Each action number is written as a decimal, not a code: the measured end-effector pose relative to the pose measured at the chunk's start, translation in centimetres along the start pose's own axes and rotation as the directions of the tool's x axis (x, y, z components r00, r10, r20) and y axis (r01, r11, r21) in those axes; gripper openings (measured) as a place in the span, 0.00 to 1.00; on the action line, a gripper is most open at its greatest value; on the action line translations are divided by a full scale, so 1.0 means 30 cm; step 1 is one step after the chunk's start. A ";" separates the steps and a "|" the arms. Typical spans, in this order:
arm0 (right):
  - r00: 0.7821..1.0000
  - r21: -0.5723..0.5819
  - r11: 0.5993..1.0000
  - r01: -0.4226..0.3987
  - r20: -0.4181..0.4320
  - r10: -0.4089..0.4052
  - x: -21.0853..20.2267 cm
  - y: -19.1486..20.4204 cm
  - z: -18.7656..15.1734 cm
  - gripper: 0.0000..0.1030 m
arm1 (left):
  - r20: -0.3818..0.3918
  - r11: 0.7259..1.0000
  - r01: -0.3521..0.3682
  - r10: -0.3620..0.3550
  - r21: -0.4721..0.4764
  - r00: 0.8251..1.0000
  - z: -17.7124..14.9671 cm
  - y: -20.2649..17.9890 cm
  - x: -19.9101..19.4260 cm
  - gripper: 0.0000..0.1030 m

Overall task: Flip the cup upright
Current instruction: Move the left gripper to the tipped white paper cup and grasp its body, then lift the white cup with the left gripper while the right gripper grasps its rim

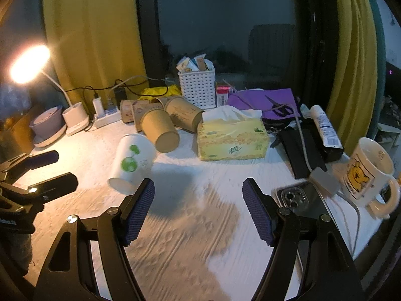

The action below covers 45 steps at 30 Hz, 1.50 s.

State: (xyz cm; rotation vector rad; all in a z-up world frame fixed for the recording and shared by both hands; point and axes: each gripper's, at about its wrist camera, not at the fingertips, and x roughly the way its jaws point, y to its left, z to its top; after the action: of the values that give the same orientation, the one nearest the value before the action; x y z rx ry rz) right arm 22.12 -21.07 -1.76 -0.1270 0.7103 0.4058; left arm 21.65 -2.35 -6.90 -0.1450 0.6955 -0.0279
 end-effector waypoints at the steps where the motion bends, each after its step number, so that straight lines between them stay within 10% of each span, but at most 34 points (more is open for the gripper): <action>1: 1.000 0.001 1.000 -0.003 -0.008 0.003 0.022 -0.010 0.008 0.74 | -0.015 1.000 0.001 -0.001 -0.009 1.000 0.009 0.002 0.031 0.97; 9: 0.999 0.013 1.000 -0.025 -0.041 0.026 0.142 -0.070 0.045 0.74 | -0.092 0.999 0.022 -0.025 -0.037 0.995 0.056 -0.010 0.193 0.96; 15: 0.997 0.019 0.999 -0.035 -0.063 0.036 0.187 -0.094 0.055 0.74 | -0.176 0.997 0.037 -0.050 -0.073 0.983 0.066 0.005 0.298 0.64; 19: 0.997 0.009 0.999 -0.034 -0.071 0.034 0.187 -0.079 0.060 0.74 | -0.178 0.995 0.054 -0.068 -0.080 0.982 0.062 0.014 0.302 0.62; 45: 0.985 -0.032 0.986 -0.166 -0.055 0.164 -0.055 0.282 0.017 0.74 | 0.025 0.997 0.014 -0.016 0.071 1.000 -0.182 0.099 -0.198 0.61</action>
State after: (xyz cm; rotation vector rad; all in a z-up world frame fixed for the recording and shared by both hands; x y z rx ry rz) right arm 17.89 -13.73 -0.10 -0.1144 0.7678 0.5757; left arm 13.54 0.36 -7.68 -0.0824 0.6673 -0.0646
